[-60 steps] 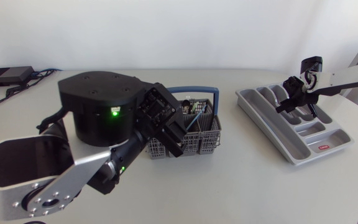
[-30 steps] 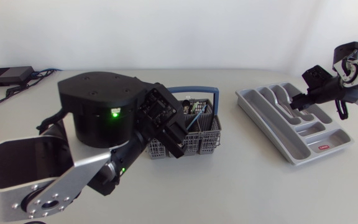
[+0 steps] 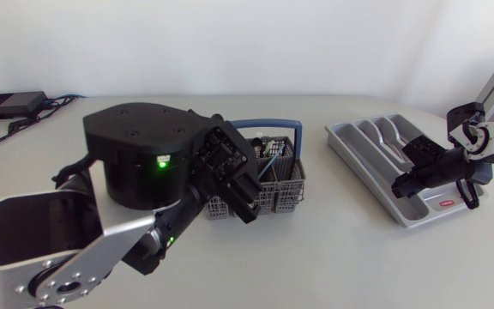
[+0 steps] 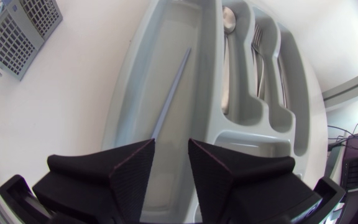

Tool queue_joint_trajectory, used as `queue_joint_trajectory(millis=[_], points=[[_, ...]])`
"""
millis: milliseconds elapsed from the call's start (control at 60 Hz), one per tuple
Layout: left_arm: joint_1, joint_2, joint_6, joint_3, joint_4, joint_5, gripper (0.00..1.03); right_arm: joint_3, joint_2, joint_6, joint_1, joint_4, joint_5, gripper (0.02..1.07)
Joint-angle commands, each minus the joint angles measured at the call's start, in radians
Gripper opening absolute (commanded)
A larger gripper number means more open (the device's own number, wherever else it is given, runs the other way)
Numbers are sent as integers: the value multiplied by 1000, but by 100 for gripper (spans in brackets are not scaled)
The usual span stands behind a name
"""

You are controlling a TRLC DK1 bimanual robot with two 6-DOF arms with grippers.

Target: Sort the cutlery from the basket into the organizer compartments.

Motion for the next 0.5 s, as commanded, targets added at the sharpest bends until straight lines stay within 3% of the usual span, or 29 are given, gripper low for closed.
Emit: queue_joint_trajectory(millis=[0, 167, 267, 483], points=[[-3, -15, -22, -16, -6, -1, 79, -36, 23, -10, 37, 3, 5, 37], [2, -20, -22, -22, -8, -1, 79, -36, -10, 20, 53, -3, 12, 34], [2, -21, -22, -25, -6, -1, 79, -57, -70, 17, 48, -39, 3, 40], [-1, -23, -24, -25, -5, -1, 79, -111, -185, 10, 47, -92, -29, 42]])
